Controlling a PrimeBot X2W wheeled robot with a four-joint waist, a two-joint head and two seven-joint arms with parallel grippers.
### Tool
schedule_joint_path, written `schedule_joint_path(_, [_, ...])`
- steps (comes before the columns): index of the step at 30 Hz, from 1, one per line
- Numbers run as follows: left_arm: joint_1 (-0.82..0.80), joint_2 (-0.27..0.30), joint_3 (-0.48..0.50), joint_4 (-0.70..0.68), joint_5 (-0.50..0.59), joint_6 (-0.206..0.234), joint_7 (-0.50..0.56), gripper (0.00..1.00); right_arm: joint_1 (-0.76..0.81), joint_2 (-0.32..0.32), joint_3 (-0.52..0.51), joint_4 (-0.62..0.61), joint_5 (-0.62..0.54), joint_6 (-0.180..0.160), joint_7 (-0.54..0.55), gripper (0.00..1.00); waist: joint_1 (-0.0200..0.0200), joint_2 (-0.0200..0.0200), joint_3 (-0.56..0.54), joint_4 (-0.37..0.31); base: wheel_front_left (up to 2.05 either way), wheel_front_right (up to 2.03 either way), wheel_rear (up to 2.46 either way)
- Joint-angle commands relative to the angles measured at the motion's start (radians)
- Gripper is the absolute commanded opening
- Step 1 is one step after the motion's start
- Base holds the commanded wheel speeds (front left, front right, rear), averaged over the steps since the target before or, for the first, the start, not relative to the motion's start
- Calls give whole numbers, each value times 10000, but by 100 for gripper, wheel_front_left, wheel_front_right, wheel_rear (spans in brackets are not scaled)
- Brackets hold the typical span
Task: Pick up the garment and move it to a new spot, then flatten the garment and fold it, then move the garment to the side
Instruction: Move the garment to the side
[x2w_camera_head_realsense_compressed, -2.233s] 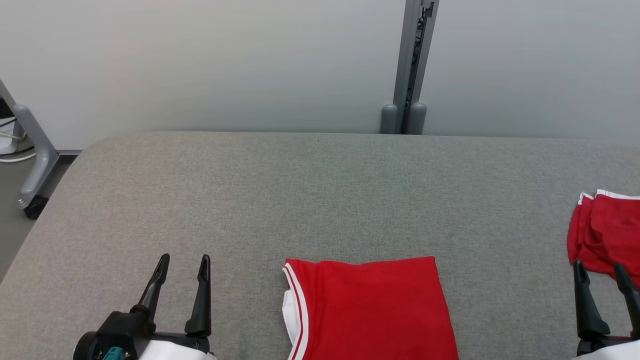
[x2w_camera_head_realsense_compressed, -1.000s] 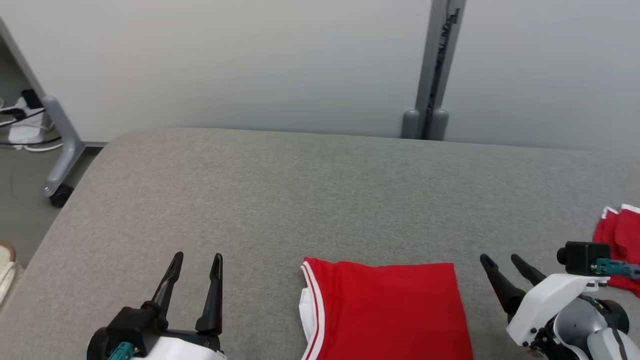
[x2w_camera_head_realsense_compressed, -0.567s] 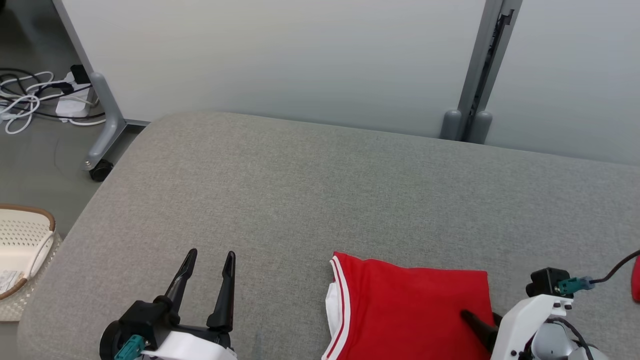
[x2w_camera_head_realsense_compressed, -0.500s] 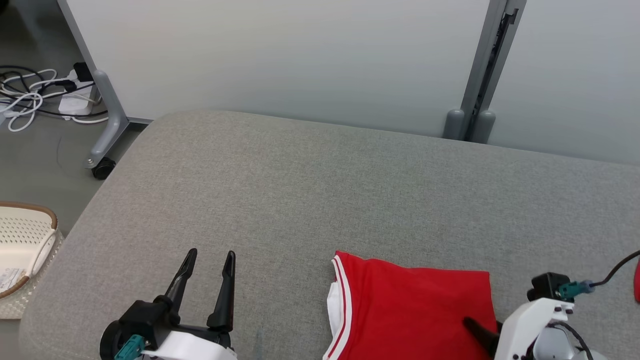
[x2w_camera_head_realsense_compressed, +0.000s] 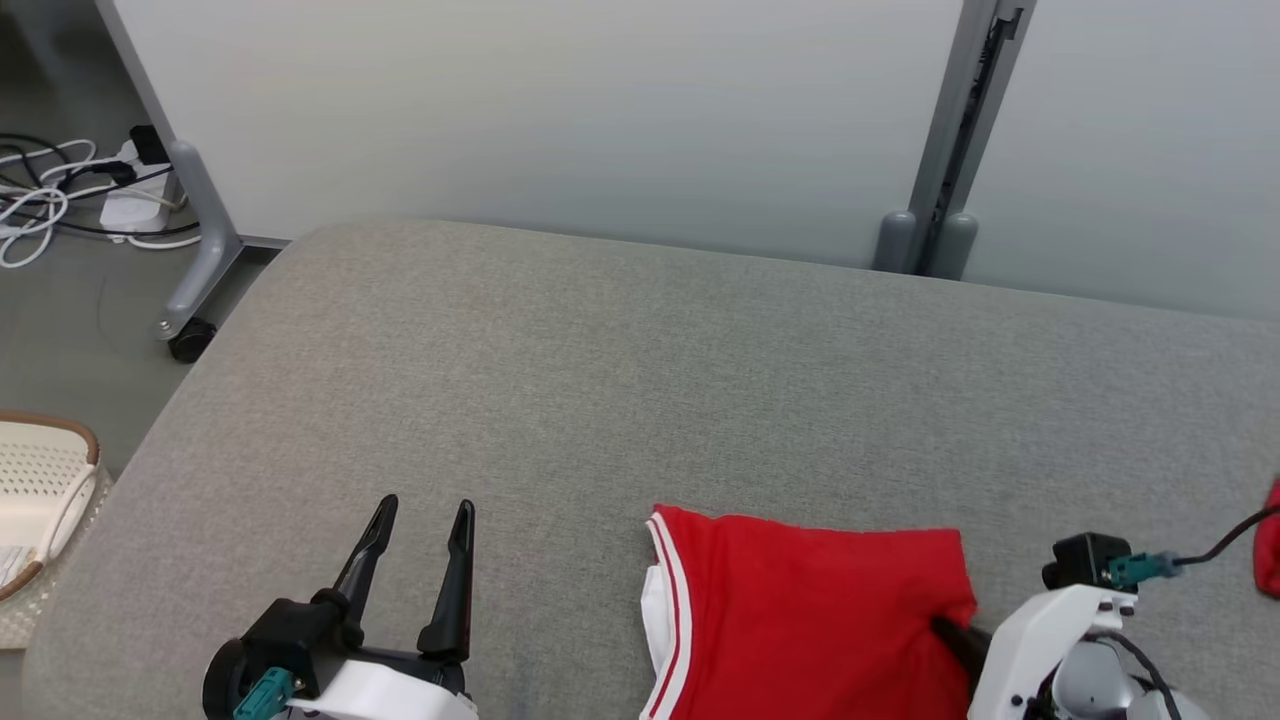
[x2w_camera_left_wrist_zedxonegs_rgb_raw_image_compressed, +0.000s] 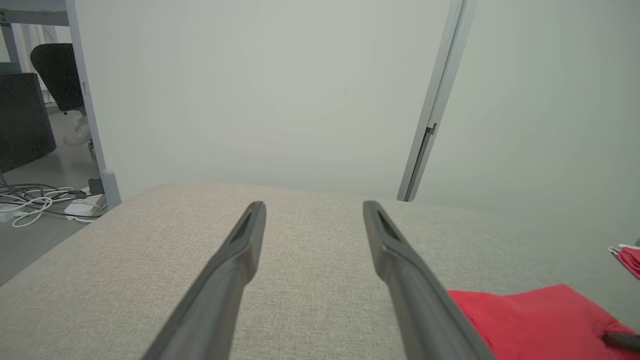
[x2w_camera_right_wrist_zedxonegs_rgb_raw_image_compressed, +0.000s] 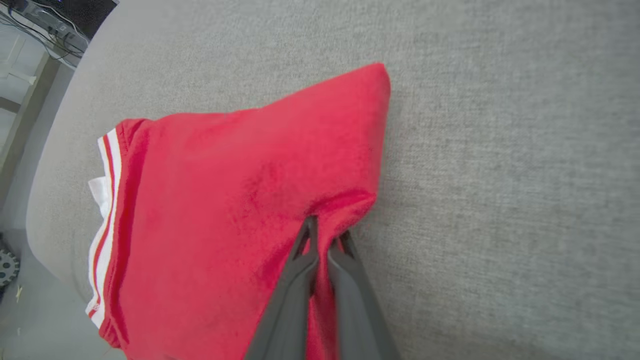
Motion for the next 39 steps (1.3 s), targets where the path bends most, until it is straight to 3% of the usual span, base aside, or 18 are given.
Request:
schedule_joint_path(1, [-155, 35, 43, -36, 54, 8, -38, 100, -132, -114, 52, -140, 83, 2, -172, 0, 0, 0, -11, -112, 0, 0, 0])
schedule_joint_path(7, [-190, 32, -184, -106, -28, -81, -38, 100, -135, -434, 153, -656, 175, 2, -696, 0, 0, 0, -63, -814, 0, 0, 0])
schedule_joint_path(29, [-559, 38, -1326, 2, -198, 14, -38, 100, 78, -1127, 334, -1638, 649, 2, -1315, 0, 0, 0, 137, -4617, 0, 0, 0])
schedule_joint_path(35, [-789, 38, -1448, -76, -165, 149, -26, 100, -498, -1620, 1093, -1712, 739, 2, -1902, 0, 0, 0, 479, -5006, 0, 0, 0])
schedule_joint_path(39, [-1069, 39, -1446, -187, 37, 208, -26, 100, -1298, -2309, 1763, -1694, 1118, 2, -2405, 0, 0, 0, 1072, -4947, 0, 0, 0])
